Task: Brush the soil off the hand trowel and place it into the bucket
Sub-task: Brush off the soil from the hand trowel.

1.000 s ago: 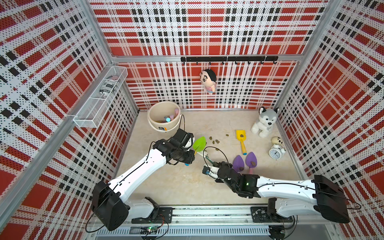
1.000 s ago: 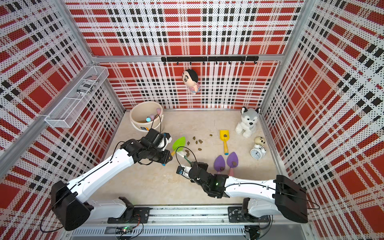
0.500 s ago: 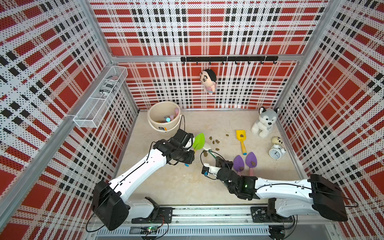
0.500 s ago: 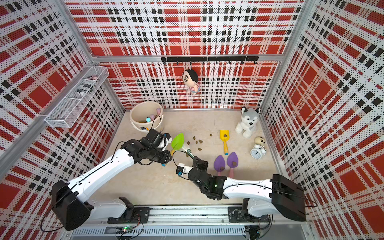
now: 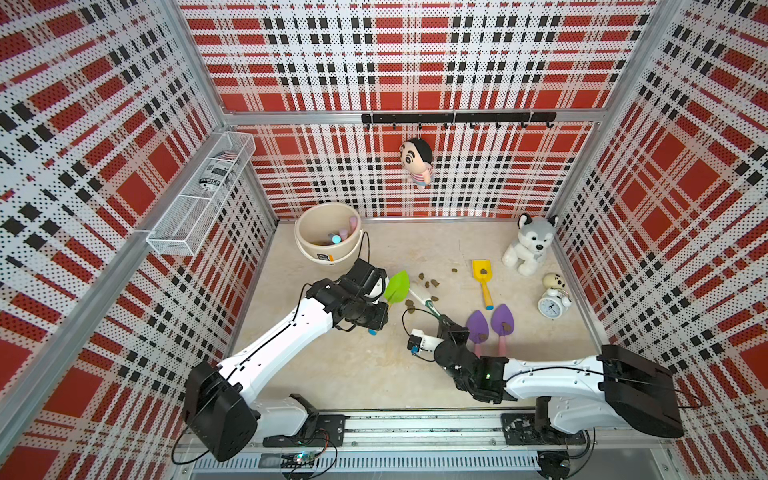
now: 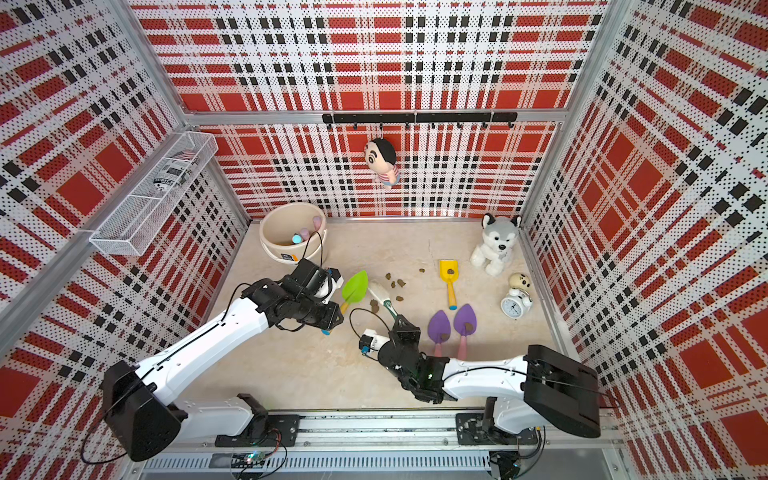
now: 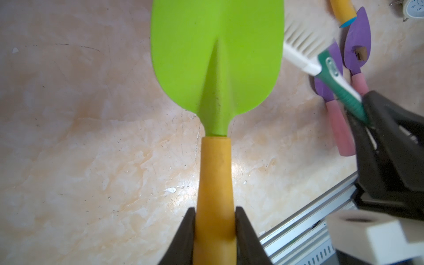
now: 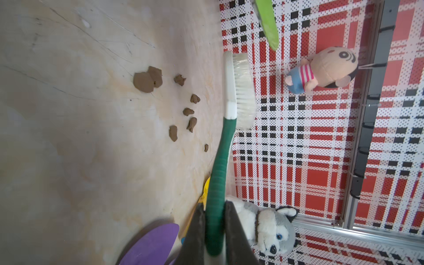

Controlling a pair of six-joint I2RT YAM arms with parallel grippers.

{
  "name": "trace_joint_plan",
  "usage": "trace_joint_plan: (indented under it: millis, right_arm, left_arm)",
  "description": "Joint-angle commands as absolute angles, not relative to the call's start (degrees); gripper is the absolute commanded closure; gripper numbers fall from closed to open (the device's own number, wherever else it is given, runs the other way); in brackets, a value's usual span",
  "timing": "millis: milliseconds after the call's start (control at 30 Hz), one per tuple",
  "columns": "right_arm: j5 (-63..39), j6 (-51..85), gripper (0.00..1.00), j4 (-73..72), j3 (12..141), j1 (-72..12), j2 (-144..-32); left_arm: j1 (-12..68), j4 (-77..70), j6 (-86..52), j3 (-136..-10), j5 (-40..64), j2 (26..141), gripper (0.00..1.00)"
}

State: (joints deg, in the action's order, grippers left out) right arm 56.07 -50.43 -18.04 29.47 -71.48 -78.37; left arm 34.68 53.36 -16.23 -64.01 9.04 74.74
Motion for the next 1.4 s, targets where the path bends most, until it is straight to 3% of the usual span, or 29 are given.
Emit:
trace_joint_plan:
  millis: [0,200,367,633,933,1133,1367]
  right_arm:
    - [58.0,-61.6,1.00,-30.1,28.9,-74.1,-80.6]
    - [57.9,-80.4,1.00,-50.9,26.4,-76.3,-85.1]
    - [57.2,-84.5,1.00,-56.9,26.7,-76.2,-86.4]
    - [57.5,-78.2,1.00,-50.1,28.0,-72.9,-82.7]
    - [53.9,-52.6,1.00,-31.2,29.9,-65.4,-75.7]
    - [36.7,-25.4,1.00,-8.2,35.8,-59.7,-67.8]
    - [-0.4,1.6,1.00,-2.7,39.0,-49.0,-60.8]
  left_arm:
    - [34.2,53.4,-16.0,-64.5,9.4,74.7,1.00]
    - [34.2,52.7,-16.5,-62.9,10.1,74.6,1.00]
    - [34.3,52.5,-16.4,-62.8,10.3,74.5,1.00]
    - [34.2,52.5,-16.2,-62.5,10.2,74.3,1.00]
    - [34.0,52.2,-16.2,-62.2,9.7,73.7,1.00]
    - [33.9,51.1,-15.1,-62.7,7.7,74.3,1.00]
    - [34.2,46.2,-14.2,-61.8,5.3,74.2,1.00]
